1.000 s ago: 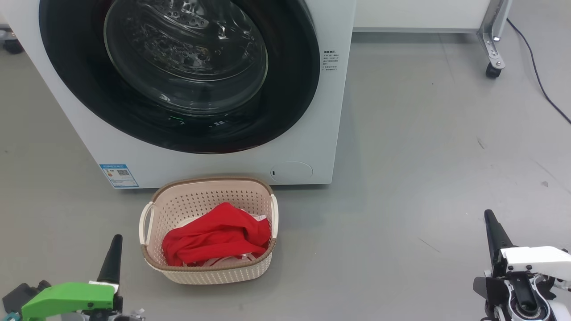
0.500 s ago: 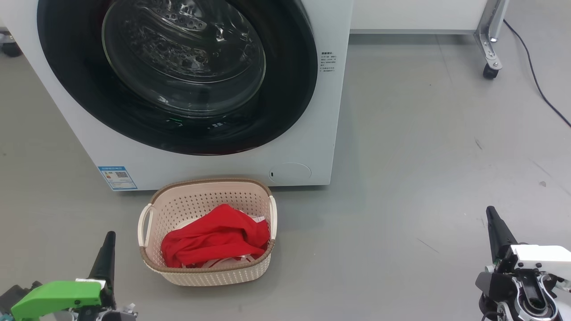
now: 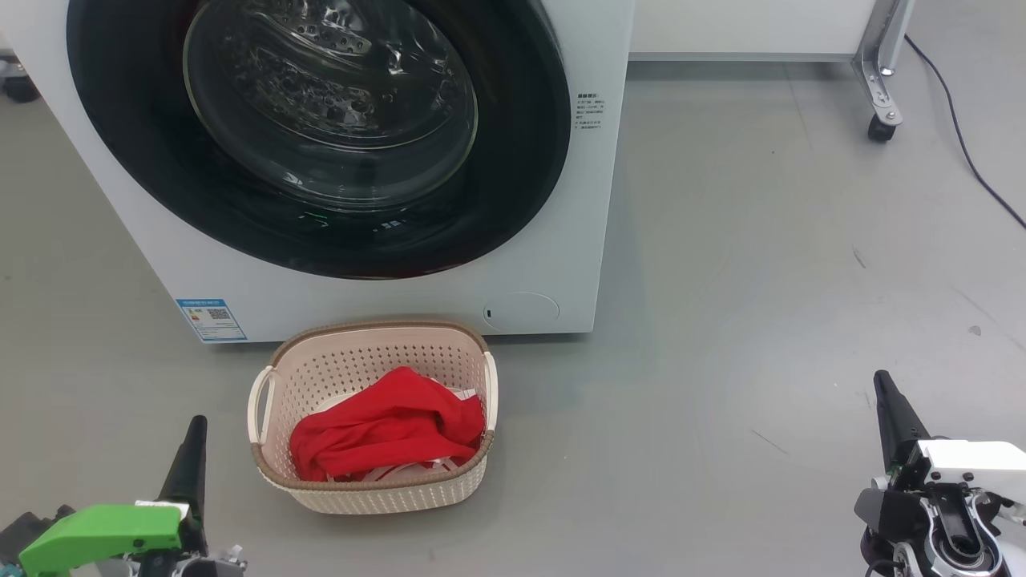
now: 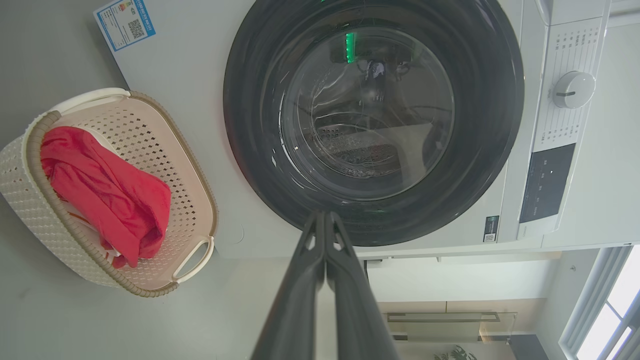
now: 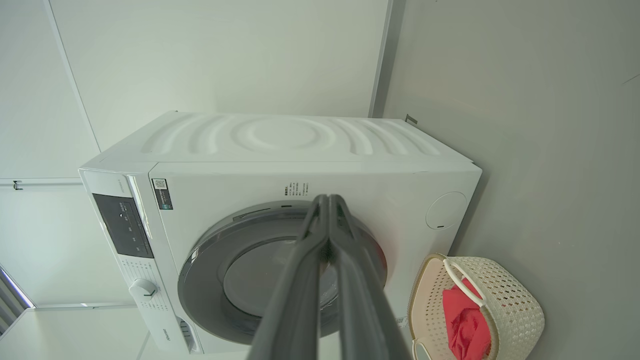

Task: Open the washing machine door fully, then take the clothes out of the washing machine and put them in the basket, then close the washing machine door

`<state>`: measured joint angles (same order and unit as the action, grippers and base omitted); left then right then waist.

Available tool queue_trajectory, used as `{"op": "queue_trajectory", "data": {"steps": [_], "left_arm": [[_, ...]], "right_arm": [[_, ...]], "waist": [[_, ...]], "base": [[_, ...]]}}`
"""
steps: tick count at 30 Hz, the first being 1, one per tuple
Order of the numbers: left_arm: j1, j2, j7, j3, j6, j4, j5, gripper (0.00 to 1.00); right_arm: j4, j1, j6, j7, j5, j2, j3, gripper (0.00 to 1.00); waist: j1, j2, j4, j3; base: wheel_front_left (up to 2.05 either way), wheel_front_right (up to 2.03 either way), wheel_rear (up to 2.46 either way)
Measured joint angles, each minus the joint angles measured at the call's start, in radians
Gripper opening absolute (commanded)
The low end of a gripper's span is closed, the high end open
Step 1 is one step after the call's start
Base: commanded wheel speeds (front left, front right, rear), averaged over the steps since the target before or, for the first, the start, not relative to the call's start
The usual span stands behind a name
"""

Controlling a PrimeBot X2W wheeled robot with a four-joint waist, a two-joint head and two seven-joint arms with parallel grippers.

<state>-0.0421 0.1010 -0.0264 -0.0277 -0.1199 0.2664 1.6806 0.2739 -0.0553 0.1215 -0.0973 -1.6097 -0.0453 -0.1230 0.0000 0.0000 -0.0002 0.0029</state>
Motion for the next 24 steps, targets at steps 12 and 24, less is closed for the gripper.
{"op": "queue_trajectory", "data": {"steps": [12, 24], "left_arm": [[-0.001, 0.0, 0.0, 0.002, 0.0, 0.002, 0.0, 0.0], [-0.002, 0.0, 0.0, 0.004, 0.0, 0.005, 0.0, 0.0]], "right_arm": [[0.0, 0.0, 0.0, 0.0, 0.0, 0.0, 0.0, 0.0], [0.0, 0.0, 0.0, 0.0, 0.0, 0.0, -0.001, 0.0]], "waist": [[0.0, 0.0, 0.0, 0.0], [0.0, 0.0, 0.0, 0.0]], "base": [[0.0, 0.0, 0.0], [0.0, 0.0, 0.0]]}}
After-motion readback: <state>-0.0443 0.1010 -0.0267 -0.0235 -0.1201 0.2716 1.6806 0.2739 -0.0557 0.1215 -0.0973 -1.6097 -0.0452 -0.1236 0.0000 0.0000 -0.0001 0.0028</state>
